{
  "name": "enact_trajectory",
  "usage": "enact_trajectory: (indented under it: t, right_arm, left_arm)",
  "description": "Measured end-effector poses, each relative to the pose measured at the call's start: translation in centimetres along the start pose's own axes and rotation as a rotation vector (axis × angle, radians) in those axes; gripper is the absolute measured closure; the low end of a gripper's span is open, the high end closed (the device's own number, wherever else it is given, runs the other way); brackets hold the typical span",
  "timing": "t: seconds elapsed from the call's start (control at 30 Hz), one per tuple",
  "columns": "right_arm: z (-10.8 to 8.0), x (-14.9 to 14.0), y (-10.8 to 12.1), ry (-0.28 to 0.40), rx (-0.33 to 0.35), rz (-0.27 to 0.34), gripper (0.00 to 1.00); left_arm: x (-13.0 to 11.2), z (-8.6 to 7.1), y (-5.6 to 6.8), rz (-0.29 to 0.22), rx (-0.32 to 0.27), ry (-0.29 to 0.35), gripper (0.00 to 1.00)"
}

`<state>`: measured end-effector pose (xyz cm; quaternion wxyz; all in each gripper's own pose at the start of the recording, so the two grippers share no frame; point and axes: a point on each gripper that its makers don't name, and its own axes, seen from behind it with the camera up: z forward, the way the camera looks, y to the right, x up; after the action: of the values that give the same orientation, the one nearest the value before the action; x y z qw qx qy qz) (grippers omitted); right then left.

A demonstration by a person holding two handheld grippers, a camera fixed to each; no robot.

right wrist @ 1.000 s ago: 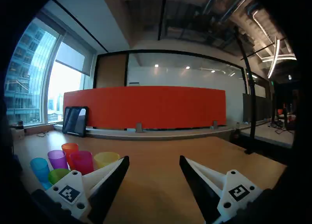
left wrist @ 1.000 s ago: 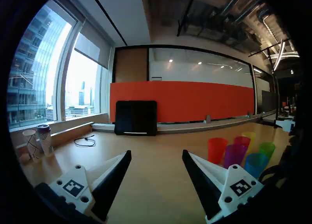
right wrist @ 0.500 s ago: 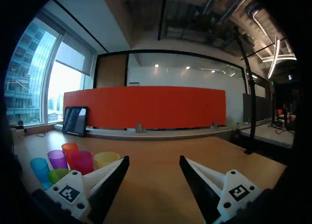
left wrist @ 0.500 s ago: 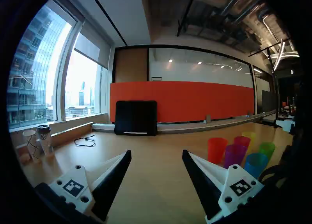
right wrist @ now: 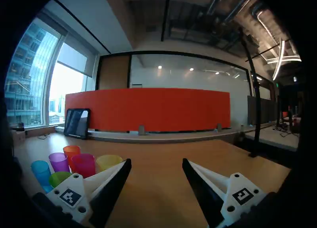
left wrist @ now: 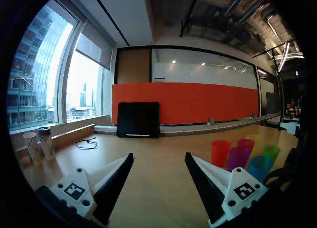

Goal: Pour water

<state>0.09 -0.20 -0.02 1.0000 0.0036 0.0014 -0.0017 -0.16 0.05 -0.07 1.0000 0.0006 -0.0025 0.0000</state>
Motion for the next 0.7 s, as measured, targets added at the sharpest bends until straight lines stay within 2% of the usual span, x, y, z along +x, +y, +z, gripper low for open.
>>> enact_trajectory:
  t: [0.2, 0.37, 0.5, 0.7]
  right_arm:
    - [0.2, 1.5, 0.1, -0.001, -0.004, -0.004, 0.01]
    - [0.2, 3.7, -0.3, -0.005, 0.02, -0.017, 0.01]
    - [0.4, 5.3, -0.6, -0.012, 0.044, -0.009, 0.01]
    - [0.6, 7.6, -0.8, -0.025, 0.066, -0.003, 0.01]
  left_arm:
    - [-0.1, 0.1, 0.1, 0.009, -0.004, -0.022, 0.03]
    - [1.2, 0.3, 0.1, -0.01, -0.004, -0.026, 0.03]
    - [2.8, 0.7, -0.1, -0.036, -0.012, -0.033, 0.03]
    - [6.7, 1.4, -0.5, -0.023, -0.032, -0.022, 0.03]
